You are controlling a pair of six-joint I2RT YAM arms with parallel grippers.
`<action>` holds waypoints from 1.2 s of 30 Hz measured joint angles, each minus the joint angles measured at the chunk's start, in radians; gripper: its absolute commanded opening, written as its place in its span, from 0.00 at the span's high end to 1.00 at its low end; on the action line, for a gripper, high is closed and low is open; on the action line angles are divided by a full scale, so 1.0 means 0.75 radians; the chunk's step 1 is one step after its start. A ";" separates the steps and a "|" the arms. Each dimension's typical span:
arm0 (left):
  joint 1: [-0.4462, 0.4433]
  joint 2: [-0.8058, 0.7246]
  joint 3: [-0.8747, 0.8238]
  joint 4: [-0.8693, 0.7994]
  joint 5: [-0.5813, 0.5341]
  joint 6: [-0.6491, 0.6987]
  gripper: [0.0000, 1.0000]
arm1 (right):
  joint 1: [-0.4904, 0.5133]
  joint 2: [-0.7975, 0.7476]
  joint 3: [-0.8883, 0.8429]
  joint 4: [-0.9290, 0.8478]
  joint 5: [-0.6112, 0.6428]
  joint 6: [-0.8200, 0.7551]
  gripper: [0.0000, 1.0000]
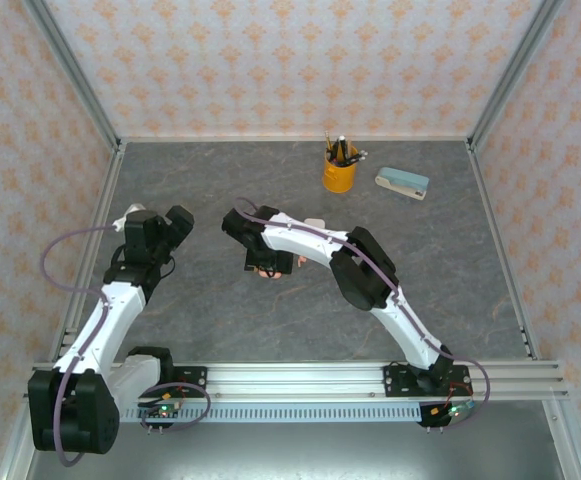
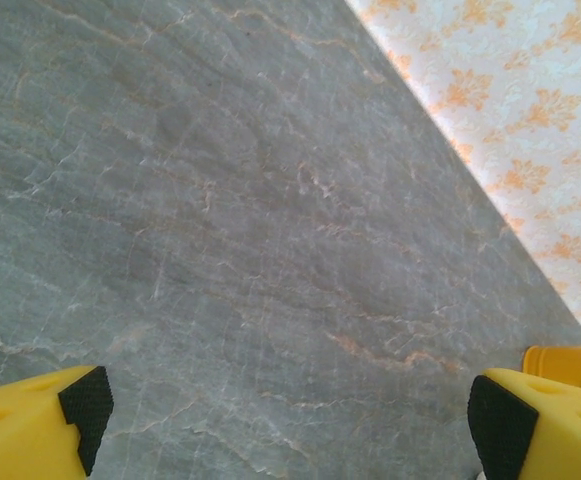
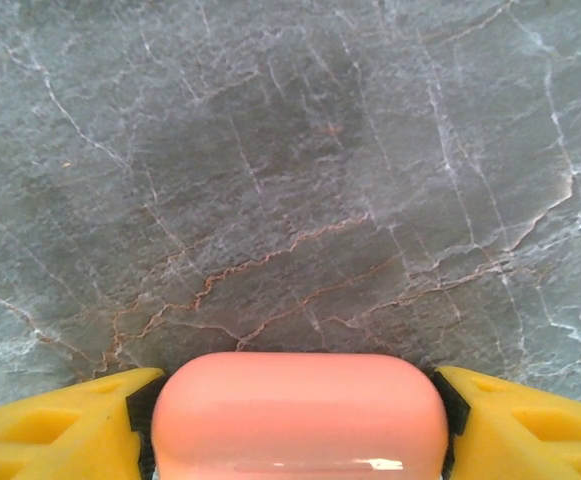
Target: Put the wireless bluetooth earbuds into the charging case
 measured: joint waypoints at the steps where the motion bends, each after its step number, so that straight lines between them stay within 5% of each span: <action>1: 0.000 0.000 -0.013 0.003 0.004 -0.001 0.04 | 0.001 -0.001 -0.002 0.002 0.001 0.002 0.36; 9: -0.003 0.000 -0.108 0.104 0.077 0.001 0.00 | -0.006 -0.054 -0.086 0.068 -0.004 0.013 0.53; 25: -0.079 0.015 -0.364 0.568 0.331 0.025 0.00 | -0.089 -0.167 -0.209 0.243 -0.054 0.065 0.54; 36: -0.167 0.234 -0.421 0.974 0.524 0.023 0.00 | -0.190 -0.276 -0.156 0.289 -0.056 0.113 0.53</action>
